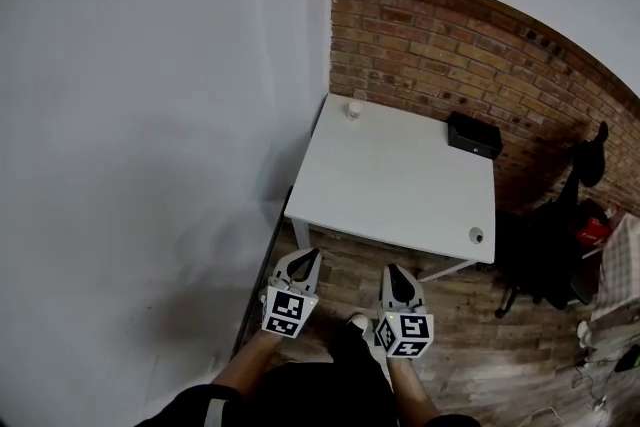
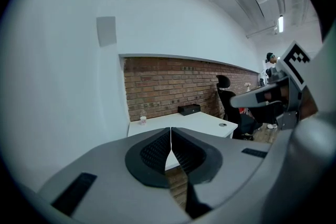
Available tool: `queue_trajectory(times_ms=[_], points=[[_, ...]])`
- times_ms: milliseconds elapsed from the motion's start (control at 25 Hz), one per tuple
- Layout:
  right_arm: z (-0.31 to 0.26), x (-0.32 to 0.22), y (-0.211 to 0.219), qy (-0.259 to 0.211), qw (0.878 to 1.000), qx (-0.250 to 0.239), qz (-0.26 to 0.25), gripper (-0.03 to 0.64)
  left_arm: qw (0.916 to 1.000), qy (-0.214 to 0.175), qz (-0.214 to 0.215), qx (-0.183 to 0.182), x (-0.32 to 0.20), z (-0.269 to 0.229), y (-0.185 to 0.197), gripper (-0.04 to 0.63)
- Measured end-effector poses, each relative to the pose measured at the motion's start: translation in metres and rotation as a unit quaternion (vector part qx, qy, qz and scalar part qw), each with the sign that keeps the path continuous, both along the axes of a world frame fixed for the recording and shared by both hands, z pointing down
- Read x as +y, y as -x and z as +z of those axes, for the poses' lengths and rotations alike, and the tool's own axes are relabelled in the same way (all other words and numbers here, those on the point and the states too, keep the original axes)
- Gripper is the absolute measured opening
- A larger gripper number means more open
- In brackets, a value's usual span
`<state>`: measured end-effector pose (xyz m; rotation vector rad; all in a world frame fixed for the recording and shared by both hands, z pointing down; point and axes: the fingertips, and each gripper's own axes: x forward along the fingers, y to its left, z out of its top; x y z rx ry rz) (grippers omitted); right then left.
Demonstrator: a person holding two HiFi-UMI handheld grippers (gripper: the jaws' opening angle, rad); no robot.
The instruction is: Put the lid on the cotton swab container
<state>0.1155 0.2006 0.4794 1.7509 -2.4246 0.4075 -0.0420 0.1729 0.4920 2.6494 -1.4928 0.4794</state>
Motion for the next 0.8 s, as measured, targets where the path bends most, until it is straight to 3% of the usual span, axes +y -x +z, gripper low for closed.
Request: queue_trajectory(times_ms=[600,800], points=[[-0.002,-0.102,-0.047,-0.001,0.997,0.004,-0.081,0.023,0.9972,0.004,-0.074,-0.004,-0.094,-0.004,-0.045,0.015],[0.001,-0.123,-0.060,-0.001,0.996,0.005,-0.085,0.023,0.9970,0.008,-0.076,-0.007,-0.115,-0.001,-0.060,0.015]])
